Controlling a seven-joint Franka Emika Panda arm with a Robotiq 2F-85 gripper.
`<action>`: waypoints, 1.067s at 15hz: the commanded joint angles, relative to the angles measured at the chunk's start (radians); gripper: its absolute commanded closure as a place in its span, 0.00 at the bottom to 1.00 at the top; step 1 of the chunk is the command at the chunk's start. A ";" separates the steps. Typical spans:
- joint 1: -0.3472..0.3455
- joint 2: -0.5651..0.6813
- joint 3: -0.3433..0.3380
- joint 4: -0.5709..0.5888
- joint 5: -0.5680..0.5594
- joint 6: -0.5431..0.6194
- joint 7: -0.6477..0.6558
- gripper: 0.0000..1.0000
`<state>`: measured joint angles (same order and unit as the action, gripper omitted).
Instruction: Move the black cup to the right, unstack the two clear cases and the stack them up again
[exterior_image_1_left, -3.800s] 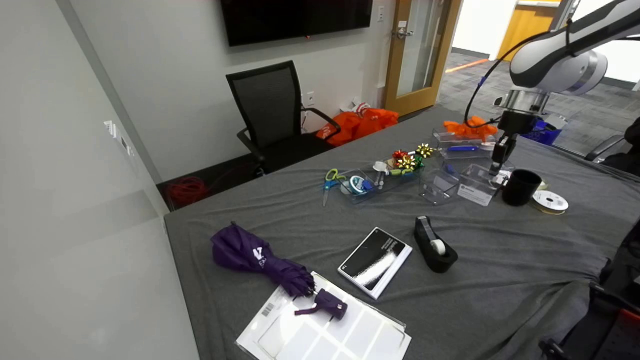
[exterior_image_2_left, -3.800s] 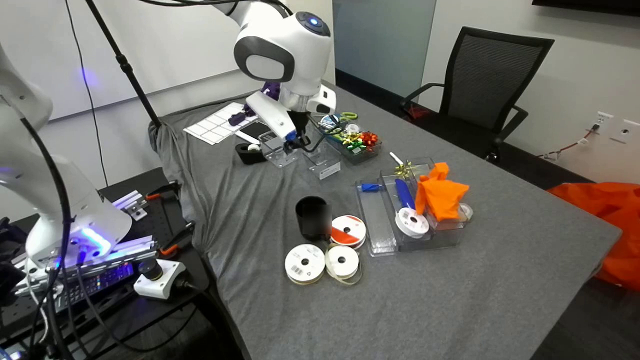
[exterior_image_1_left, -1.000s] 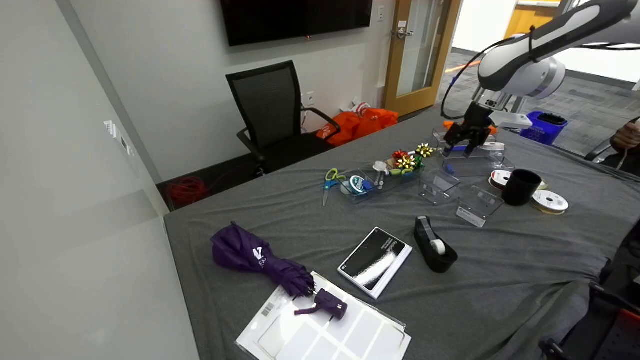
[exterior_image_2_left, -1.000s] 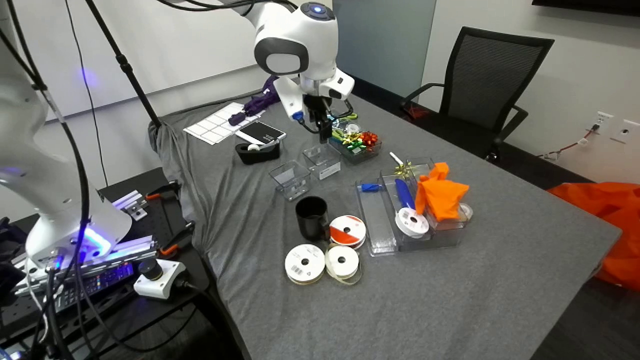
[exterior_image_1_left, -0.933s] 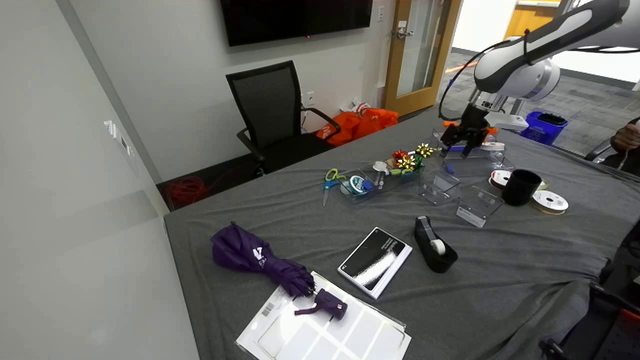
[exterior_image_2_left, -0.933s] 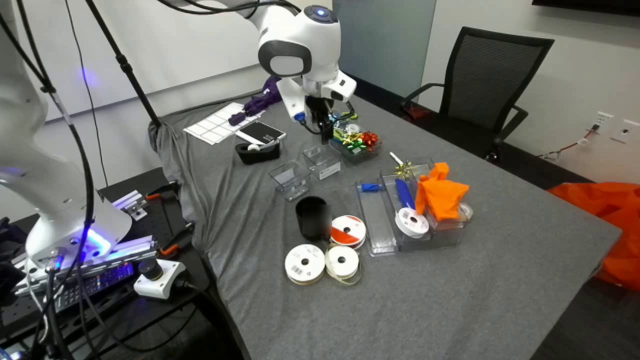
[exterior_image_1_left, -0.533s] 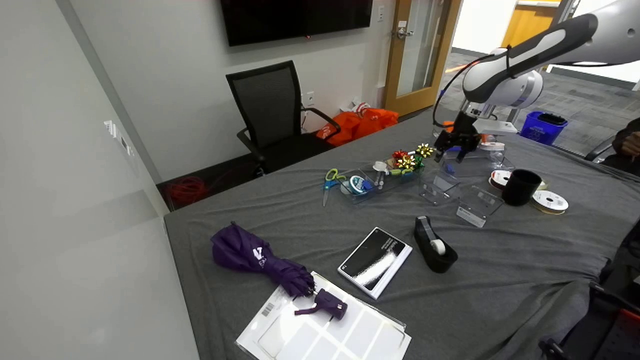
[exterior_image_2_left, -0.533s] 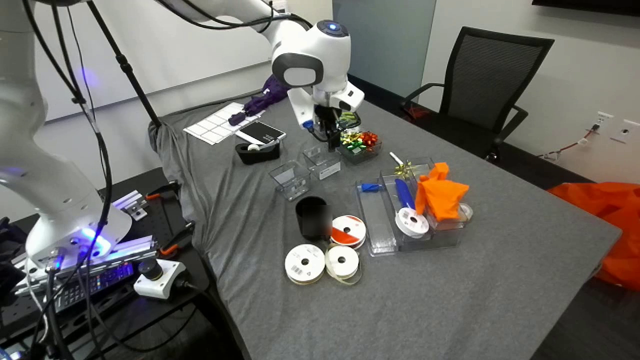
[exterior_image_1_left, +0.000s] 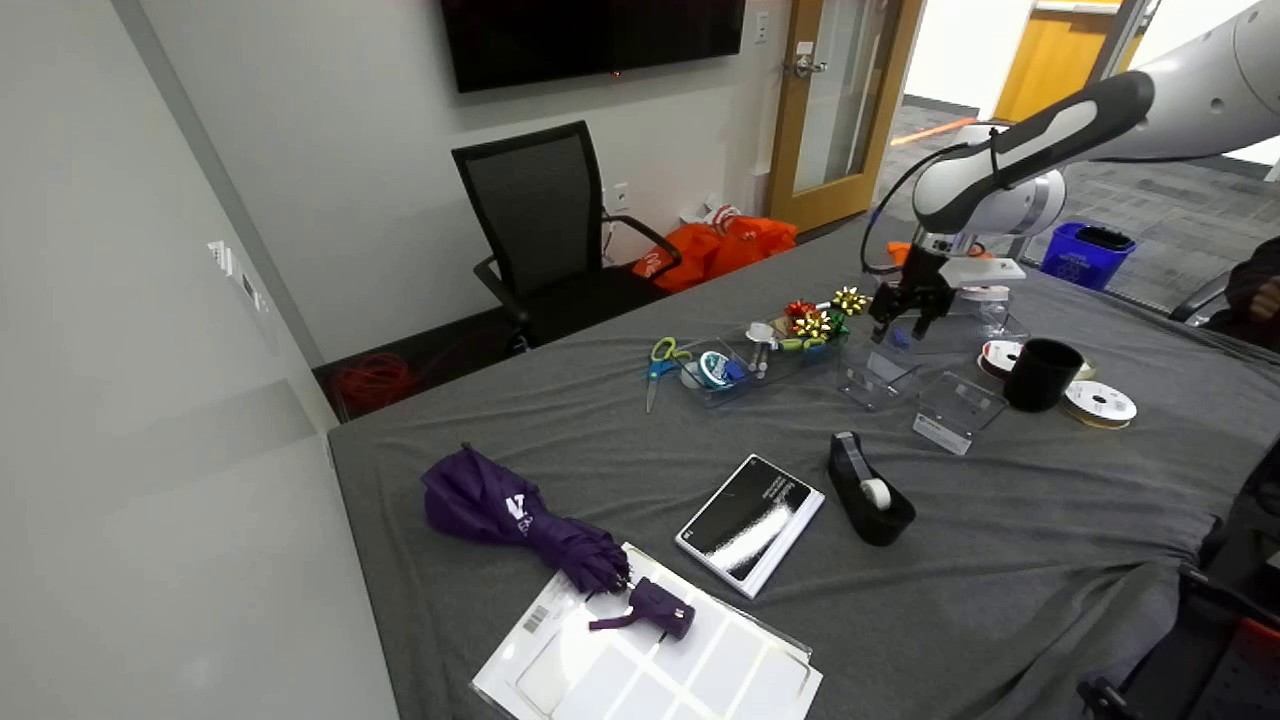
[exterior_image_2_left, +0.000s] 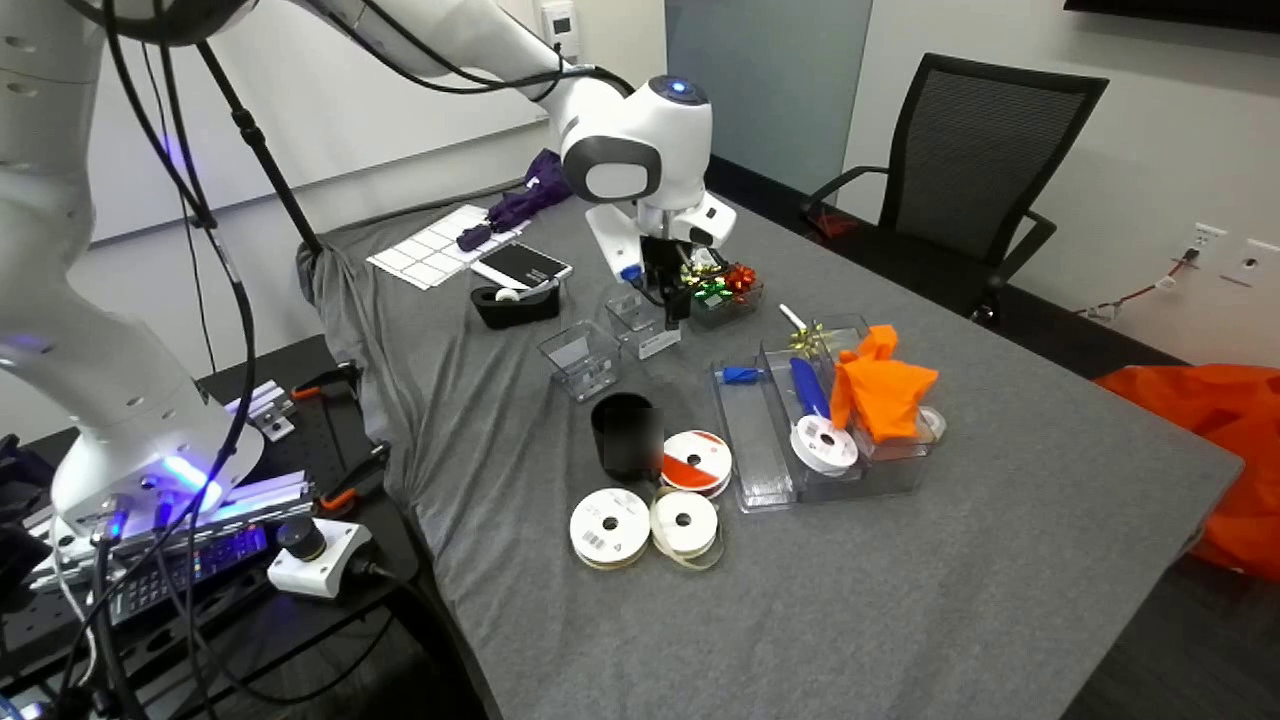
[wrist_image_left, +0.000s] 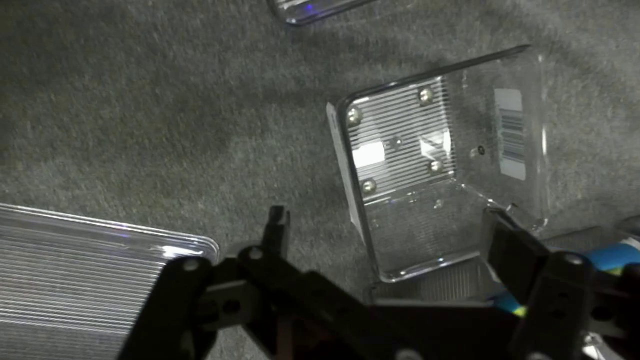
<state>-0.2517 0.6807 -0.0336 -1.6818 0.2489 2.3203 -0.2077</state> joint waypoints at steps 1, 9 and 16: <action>-0.001 0.038 0.000 0.033 -0.030 0.014 0.002 0.15; 0.000 0.068 0.001 0.052 -0.050 0.037 0.005 0.81; -0.007 0.053 0.007 0.038 -0.045 0.037 -0.003 0.99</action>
<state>-0.2513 0.7363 -0.0320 -1.6420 0.2177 2.3540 -0.2078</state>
